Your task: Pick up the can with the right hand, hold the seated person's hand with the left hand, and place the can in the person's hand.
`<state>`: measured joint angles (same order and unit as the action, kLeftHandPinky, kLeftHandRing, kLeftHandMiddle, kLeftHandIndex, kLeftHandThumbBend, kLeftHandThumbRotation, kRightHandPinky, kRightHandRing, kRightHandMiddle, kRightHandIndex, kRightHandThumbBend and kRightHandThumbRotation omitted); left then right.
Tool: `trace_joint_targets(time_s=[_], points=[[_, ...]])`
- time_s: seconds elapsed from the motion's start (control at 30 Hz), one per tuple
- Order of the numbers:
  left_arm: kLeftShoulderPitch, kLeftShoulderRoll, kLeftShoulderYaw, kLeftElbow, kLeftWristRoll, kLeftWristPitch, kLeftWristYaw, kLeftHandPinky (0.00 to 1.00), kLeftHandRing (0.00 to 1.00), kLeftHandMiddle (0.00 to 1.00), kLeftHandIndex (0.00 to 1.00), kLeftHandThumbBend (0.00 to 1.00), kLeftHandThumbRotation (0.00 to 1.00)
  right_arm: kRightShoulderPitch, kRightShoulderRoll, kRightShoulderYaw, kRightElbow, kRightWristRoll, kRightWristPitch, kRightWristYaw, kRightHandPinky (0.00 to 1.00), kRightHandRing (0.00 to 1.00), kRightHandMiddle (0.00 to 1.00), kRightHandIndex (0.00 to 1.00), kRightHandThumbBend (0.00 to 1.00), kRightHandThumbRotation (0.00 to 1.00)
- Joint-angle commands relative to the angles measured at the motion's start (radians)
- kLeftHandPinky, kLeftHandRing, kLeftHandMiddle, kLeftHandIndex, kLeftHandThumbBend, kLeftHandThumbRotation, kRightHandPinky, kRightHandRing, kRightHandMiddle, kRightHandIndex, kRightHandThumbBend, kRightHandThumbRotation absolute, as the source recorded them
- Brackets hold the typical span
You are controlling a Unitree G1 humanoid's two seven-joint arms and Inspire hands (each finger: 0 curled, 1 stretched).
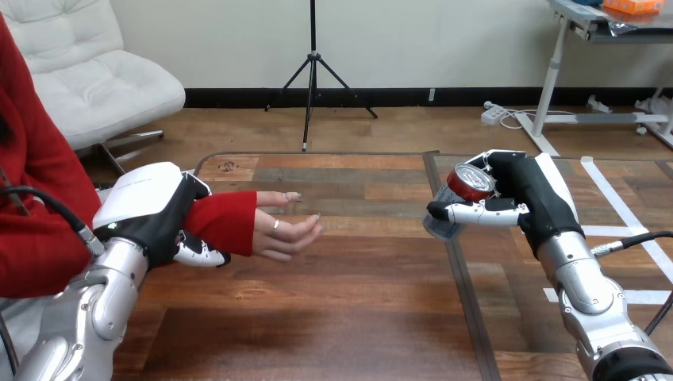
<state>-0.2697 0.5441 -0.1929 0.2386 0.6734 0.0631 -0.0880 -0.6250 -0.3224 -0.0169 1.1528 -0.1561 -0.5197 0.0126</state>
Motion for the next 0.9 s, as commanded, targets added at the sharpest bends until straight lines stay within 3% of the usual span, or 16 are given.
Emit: trace_joint_targets(time_s=[0.0, 0.87], points=[[-0.053, 0.004, 0.019, -0.048, -0.01, -0.012, 0.018, 0.19, 0.25, 0.33, 0.35, 0.65, 0.0, -0.102, -0.031, -0.018, -0.056, 0.012, -0.024, -0.009, 0.31, 0.36, 0.41, 0.44, 0.83, 0.0], [-0.05, -0.001, 0.026, -0.046, -0.023, -0.02, 0.019, 0.18, 0.24, 0.33, 0.35, 0.65, 0.0, -0.104, -0.027, -0.022, -0.056, 0.021, -0.018, -0.003, 0.32, 0.36, 0.42, 0.43, 0.83, 0.0]])
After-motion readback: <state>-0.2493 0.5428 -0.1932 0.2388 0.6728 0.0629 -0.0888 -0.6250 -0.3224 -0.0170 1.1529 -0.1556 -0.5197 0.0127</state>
